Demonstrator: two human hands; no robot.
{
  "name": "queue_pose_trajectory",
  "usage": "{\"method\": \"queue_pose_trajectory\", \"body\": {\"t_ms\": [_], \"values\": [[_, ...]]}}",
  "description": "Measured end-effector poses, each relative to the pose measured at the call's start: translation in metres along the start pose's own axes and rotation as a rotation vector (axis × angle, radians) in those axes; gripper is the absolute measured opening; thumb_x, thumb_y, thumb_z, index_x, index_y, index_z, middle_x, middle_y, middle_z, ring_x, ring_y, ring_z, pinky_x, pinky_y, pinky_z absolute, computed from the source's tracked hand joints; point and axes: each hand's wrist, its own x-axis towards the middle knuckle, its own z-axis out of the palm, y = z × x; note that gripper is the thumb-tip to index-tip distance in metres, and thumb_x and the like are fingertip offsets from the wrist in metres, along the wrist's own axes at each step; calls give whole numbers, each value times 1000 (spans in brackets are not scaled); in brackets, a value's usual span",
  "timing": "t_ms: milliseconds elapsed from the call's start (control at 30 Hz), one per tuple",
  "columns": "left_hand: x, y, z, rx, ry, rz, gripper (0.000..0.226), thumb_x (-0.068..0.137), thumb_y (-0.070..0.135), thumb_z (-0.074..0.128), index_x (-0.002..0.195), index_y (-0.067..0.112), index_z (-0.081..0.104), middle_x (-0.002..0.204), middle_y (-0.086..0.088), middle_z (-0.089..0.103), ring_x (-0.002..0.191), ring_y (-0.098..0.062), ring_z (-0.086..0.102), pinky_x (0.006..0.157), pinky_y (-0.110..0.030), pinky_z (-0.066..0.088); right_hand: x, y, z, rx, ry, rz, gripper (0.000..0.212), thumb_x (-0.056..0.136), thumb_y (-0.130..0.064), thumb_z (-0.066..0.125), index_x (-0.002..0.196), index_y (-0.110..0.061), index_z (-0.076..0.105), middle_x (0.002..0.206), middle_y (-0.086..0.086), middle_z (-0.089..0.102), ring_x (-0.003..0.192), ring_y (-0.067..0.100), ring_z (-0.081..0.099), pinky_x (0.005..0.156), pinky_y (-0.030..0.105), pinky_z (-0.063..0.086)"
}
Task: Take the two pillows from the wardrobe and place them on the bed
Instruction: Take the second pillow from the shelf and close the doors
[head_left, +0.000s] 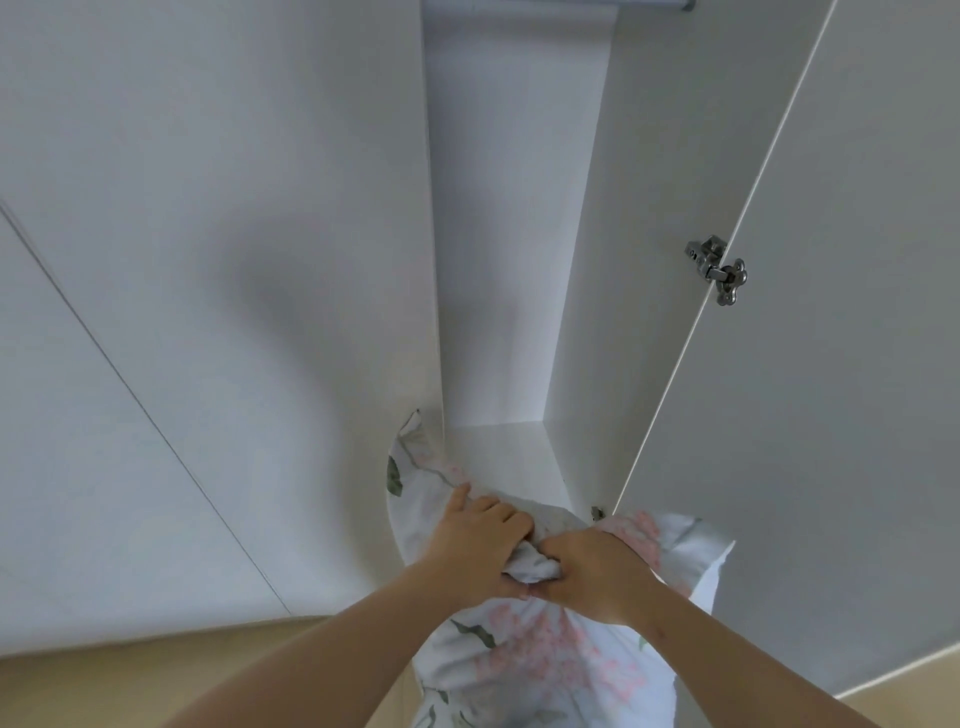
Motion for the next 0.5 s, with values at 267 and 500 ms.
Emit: {"method": "queue_pose_trajectory", "body": {"t_ms": [267,500], "values": [[-23,17,12,-185,289,151,27,87,34,42,81,10,55,77,-7,65,68,-21,56,64,-26,36,-27,-1,12,41,80,21,37,90,-30,56,58,-27,37,54,-14,38,52,-1,38,51,12,33],[-16,50,-11,-309,460,86,25,77,38,49,60,22,37,46,1,49,39,-17,47,37,-22,35,-58,11,-16,94,355,85,42,80,-30,69,57,-33,33,55,-12,41,56,0,40,54,16,32]]}}
